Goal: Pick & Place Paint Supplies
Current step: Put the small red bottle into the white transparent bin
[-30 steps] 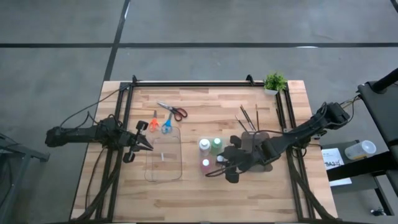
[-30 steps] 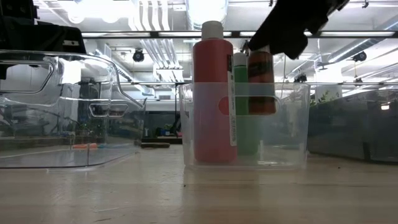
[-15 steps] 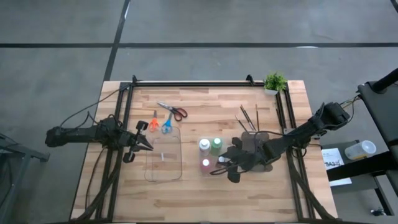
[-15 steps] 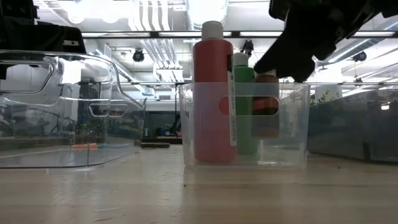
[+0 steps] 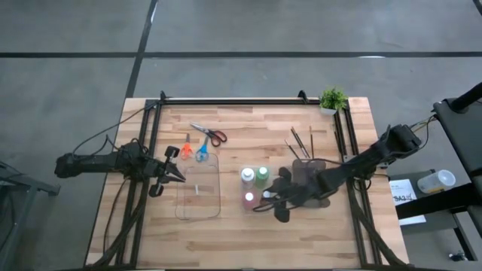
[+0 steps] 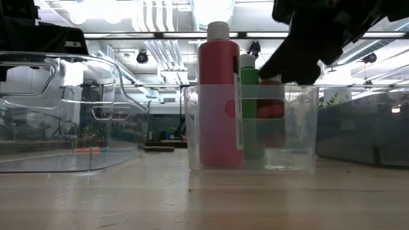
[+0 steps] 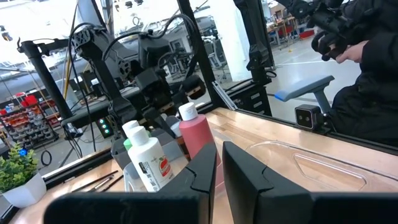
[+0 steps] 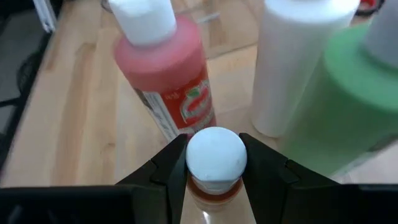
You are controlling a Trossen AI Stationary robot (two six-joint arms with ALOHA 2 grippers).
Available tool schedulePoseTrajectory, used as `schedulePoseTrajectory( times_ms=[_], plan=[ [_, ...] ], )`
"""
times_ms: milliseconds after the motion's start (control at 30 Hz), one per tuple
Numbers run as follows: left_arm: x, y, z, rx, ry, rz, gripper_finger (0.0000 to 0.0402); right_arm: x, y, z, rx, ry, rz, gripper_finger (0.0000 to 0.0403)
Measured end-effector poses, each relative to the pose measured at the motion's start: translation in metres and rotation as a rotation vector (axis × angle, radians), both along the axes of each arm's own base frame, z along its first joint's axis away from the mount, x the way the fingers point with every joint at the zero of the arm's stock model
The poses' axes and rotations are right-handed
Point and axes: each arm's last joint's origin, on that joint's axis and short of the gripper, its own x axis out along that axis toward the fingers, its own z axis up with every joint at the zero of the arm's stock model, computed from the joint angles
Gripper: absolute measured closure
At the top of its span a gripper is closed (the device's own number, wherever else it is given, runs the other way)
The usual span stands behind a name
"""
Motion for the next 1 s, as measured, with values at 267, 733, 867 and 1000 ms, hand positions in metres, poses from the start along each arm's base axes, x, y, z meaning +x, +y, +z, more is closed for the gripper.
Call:
schedulePoseTrajectory(
  times_ms=[267,733,867,1000],
  plan=[
    [0.001,0.0,-0.001,0.0,0.009,0.0,0.0366,0.014,0.0,-0.002,0.008,0.052,0.017,0.0278],
    [0.001,0.0,-0.001,0.0,0.012,0.0,0.0366,0.014,-0.002,-0.007,0.02,0.086,0.022,0.0278],
    [0.001,0.0,-0.001,0.0,0.013,0.0,0.0366,0.014,-0.002,-0.007,0.021,0.086,0.02,0.0269],
    [0.001,0.0,-0.001,0.0,0.013,0.0,0.0366,0.015,-0.002,-0.006,0.022,0.082,0.02,0.0244]
  ],
)
